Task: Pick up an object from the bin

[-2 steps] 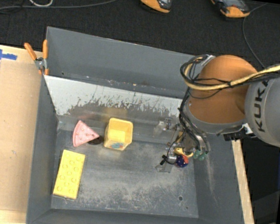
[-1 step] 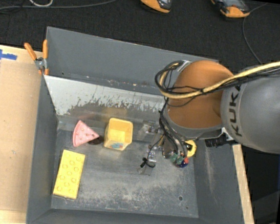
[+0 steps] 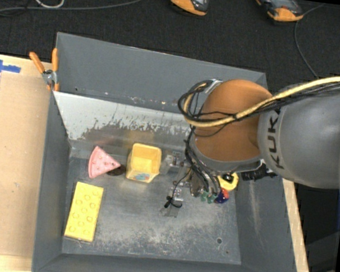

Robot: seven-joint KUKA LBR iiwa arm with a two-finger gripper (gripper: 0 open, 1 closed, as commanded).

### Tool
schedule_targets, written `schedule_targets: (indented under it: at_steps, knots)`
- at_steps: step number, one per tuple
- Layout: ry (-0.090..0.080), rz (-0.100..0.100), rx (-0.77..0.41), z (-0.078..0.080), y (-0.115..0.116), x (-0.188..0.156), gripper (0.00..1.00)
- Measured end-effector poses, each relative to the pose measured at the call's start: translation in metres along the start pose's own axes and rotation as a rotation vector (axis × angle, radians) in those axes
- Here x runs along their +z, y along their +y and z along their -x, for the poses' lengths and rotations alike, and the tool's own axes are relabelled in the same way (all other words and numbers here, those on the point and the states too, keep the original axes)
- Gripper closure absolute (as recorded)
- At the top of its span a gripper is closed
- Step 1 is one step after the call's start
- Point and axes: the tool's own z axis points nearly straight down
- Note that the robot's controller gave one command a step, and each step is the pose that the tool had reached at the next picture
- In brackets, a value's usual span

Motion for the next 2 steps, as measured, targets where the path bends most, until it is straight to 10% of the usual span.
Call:
schedule_targets:
  at_steps: [2]
  knots:
    - [-0.002, 0.001, 0.092, 0.027, 0.050, 0.099, 0.00]
